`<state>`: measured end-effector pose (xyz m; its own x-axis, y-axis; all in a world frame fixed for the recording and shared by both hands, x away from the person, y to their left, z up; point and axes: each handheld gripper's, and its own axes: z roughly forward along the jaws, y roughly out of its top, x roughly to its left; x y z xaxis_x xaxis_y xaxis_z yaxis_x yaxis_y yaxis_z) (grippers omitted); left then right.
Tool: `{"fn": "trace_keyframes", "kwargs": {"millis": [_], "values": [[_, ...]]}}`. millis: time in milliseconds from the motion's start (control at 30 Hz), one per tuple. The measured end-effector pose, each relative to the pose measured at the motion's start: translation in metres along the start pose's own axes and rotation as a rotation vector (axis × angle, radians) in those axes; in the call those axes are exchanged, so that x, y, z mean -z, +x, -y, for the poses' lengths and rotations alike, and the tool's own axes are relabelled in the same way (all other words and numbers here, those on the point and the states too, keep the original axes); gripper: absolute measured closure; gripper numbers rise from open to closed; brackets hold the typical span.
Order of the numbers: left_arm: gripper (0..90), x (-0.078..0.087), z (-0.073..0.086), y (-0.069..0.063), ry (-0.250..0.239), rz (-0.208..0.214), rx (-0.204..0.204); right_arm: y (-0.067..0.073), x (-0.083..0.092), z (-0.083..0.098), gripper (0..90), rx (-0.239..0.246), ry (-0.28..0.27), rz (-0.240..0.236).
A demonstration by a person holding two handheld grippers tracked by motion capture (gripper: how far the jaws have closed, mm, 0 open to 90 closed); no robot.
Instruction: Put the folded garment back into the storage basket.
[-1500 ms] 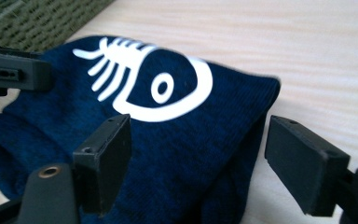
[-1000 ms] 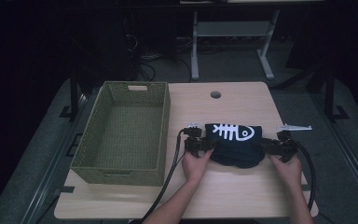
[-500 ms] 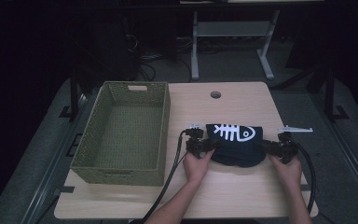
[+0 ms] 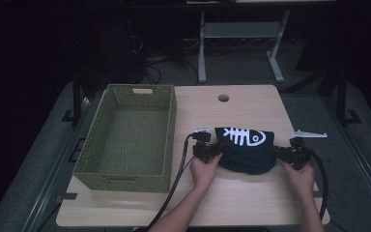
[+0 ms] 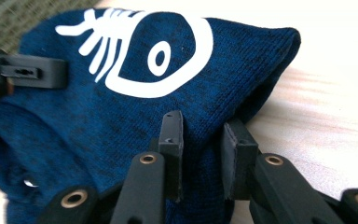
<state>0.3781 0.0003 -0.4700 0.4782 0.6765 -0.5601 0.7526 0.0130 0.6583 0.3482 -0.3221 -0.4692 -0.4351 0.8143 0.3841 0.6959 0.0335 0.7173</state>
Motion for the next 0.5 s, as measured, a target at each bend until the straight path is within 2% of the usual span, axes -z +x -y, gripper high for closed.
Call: {"fn": "trace_keyframes", "kwargs": {"millis": [67, 133, 200, 233, 267, 300, 400, 433, 500], "values": [[69.5, 0.001, -0.001, -0.002, -0.008, 0.008, 0.001, 0.001, 0.005, 0.000, 72.6, -0.009, -0.017, -0.010], [69.5, 0.004, -0.003, -0.005, -0.012, 0.014, -0.009, 0.003, 0.007, -0.001, 72.6, 0.006, -0.021, 0.000], [69.5, 0.007, -0.004, -0.008, -0.020, 0.025, -0.018, 0.004, 0.010, -0.002, 72.6, -0.010, -0.038, -0.013], [69.5, 0.009, -0.005, -0.010, -0.023, 0.050, -0.008, 0.004, 0.013, -0.002, 72.6, -0.025, -0.056, -0.034], [69.5, 0.009, -0.005, -0.010, -0.023, 0.050, -0.008, 0.004, 0.013, -0.002, 72.6, -0.025, -0.056, -0.034], [69.5, 0.012, -0.006, -0.012, -0.028, 0.055, -0.014, 0.005, 0.016, -0.002, 72.6, -0.042, -0.079, -0.061], [69.5, 0.015, -0.007, -0.013, -0.033, 0.068, -0.010, 0.006, 0.020, -0.003, 72.7, -0.050, -0.100, -0.083], [69.5, 0.018, -0.010, -0.016, -0.041, 0.075, -0.014, 0.007, 0.025, -0.003, 72.8, -0.063, -0.124, -0.106], [69.4, 0.019, -0.011, -0.017, -0.045, 0.079, -0.021, 0.008, 0.027, -0.003, 72.8, -0.066, -0.131, -0.113]]}}
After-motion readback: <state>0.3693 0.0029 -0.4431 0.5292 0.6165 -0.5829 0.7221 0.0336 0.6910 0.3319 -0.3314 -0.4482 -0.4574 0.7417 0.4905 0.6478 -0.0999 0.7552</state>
